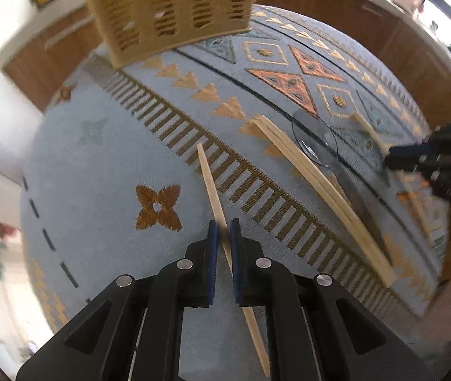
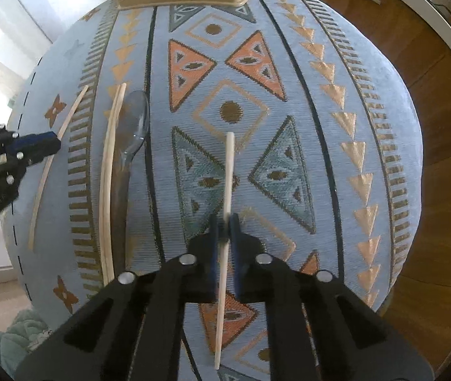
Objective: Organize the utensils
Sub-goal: 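Carry both chopsticks into the tan basket and open both tools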
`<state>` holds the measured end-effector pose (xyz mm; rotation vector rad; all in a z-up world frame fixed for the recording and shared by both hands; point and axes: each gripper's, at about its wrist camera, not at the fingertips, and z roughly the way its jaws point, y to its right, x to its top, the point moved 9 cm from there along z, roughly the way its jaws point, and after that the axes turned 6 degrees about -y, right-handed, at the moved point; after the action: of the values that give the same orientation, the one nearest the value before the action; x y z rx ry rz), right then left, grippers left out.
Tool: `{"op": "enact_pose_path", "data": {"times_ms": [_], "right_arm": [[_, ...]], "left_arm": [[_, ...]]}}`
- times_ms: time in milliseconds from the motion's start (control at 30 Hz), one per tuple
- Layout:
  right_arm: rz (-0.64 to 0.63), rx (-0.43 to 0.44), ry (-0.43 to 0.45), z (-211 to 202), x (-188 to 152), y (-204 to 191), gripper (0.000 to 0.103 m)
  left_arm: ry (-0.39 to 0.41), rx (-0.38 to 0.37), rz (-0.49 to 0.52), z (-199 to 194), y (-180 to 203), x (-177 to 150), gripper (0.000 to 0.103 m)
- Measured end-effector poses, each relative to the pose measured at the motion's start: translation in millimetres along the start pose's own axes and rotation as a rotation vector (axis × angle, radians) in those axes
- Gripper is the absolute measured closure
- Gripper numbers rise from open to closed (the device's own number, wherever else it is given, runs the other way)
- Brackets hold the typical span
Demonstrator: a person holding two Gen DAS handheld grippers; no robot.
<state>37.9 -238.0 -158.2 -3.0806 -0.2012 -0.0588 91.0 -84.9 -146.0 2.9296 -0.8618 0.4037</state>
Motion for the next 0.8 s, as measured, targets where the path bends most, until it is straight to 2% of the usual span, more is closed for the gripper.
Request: {"op": "enact_pose_path", "data": {"times_ms": [67,167,400,467,500,533,600,667,733,800], "right_arm": [[0.0,0.032,0.006,-1.2,-1.9,-0.1,0.1],[0.002,0.066,0.06,-10.9,0.1,1.4,0.1],[0.007,0.156,0.287,-70.9,21.9,-3.1,0.1],[0.016,0.182,0.343,-87.5,31.6,-5.3,0.1],[0.02,0.192,0.356,-92.2,32.7,-4.4,0.1],[0.025,0.206,0.366,-96.1,36.1,-5.4,0.1],[0.027,0.22,0.37,-98.2,38.9,-6.1,0.1],[0.031,0.225,0.361,-91.1,38.6,-1.8,0.1],[0.046,0.241,0.337,-83.3,32.0,7.0,0.1],[0.068,0.263,0.306,-74.8,28.5,11.3,0.1]], "left_arm": [[0.028,-0.018,-0.02,-2.0,2.5,0.3,0.1],[0.118,-0.067,-0.093,-16.6,-1.9,7.1,0.103],[0.39,-0.168,-0.158,-79.1,-11.6,35.2,0.103],[0.427,-0.15,-0.158,-89.5,-15.7,42.3,0.103],[0.417,-0.166,-0.149,-88.6,-16.4,44.4,0.103],[0.373,-0.216,-0.129,-82.1,-12.4,45.8,0.103],[0.245,-0.299,-0.134,-60.3,-9.9,43.3,0.103],[0.153,-0.324,-0.147,-40.7,-9.7,36.9,0.096],[0.095,-0.328,-0.154,-27.2,-7.4,30.8,0.084],[0.028,-0.352,-0.138,-15.2,1.2,25.9,0.082]]}}
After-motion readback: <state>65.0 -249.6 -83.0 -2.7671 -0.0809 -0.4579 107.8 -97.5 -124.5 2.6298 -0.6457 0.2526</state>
